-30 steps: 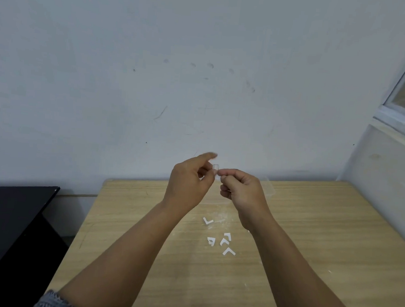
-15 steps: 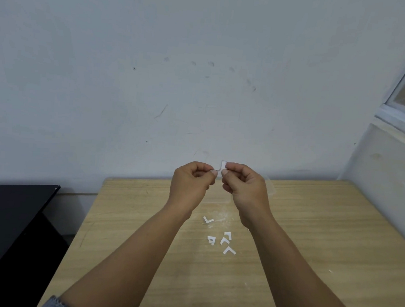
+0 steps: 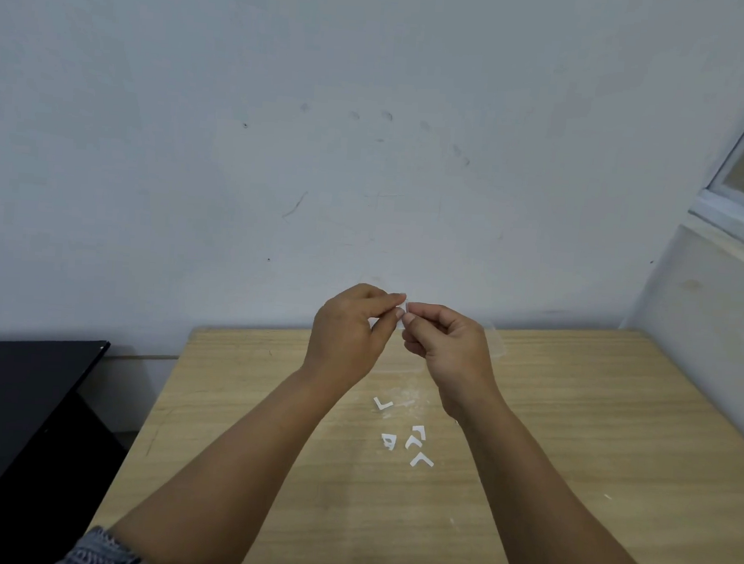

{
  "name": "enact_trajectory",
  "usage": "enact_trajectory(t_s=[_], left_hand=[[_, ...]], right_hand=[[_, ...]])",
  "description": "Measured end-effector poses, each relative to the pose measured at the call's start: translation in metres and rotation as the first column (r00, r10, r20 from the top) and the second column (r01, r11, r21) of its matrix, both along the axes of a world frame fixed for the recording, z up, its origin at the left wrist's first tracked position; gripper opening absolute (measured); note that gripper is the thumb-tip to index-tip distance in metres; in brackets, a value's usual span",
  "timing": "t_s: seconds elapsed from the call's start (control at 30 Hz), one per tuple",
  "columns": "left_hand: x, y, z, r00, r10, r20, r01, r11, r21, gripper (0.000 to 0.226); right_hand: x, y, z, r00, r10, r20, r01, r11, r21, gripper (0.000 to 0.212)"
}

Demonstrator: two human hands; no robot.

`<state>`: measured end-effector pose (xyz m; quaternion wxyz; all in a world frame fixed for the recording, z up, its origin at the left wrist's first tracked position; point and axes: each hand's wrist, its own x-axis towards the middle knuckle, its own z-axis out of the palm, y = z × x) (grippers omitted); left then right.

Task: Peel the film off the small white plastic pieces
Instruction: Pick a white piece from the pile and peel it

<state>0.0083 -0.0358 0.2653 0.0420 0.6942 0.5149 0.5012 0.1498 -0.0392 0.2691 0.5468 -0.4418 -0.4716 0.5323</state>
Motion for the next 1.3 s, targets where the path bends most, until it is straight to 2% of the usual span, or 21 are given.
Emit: enact_trajectory(t_s=[0.13, 0.3, 0.5, 0.6, 0.7, 0.8, 0.93, 1.3], left_hand=[[0.000, -0.001, -0.003, 0.997, 0.037, -0.065, -0.031, 0.995, 0.091, 0.019], [0.003, -0.005, -0.007, 0.998, 0.064, -0.023, -0.061, 0.991, 0.119, 0.025], [0.003, -0.006, -0.007, 0.995, 0.096, -0.015, -0.094, 0.989, 0.118, 0.024], [0.002, -0.006, -0.005, 0.994, 0.103, -0.018, -0.101, 0.989, 0.108, 0.017], [0.001, -0.005, -0.001, 0.998, 0.059, 0.014, -0.060, 0.997, 0.054, 0.008], [-0.001, -0.006, 0.002, 0.999, 0.038, 0.024, -0.039, 0.998, 0.040, 0.010], [-0.001, -0.007, 0.000, 0.998, 0.066, -0.008, -0.065, 0.994, 0.090, 0.023], [-0.005, -0.002, -0.009, 0.964, 0.207, -0.168, -0.147, 0.939, 0.312, 0.009]], right_hand=[[-0.001, 0.000, 0.001, 1.000, -0.006, 0.007, 0.006, 1.000, -0.007, 0.006], [-0.003, 0.000, 0.000, 1.000, -0.002, 0.018, 0.002, 1.000, 0.000, 0.006], [-0.004, -0.001, 0.000, 1.000, 0.010, 0.020, -0.010, 1.000, 0.005, 0.007], [-0.004, -0.002, 0.000, 1.000, 0.009, 0.025, -0.009, 1.000, 0.004, 0.007], [-0.003, -0.002, 0.002, 0.999, 0.011, 0.033, -0.012, 1.000, 0.002, 0.006], [-0.003, -0.003, 0.003, 0.999, 0.013, 0.035, -0.013, 1.000, 0.001, 0.007], [-0.004, -0.004, 0.006, 1.000, 0.011, 0.025, -0.011, 1.000, -0.001, 0.007], [-0.006, -0.007, 0.005, 1.000, -0.001, 0.026, 0.001, 1.000, 0.017, 0.006]])
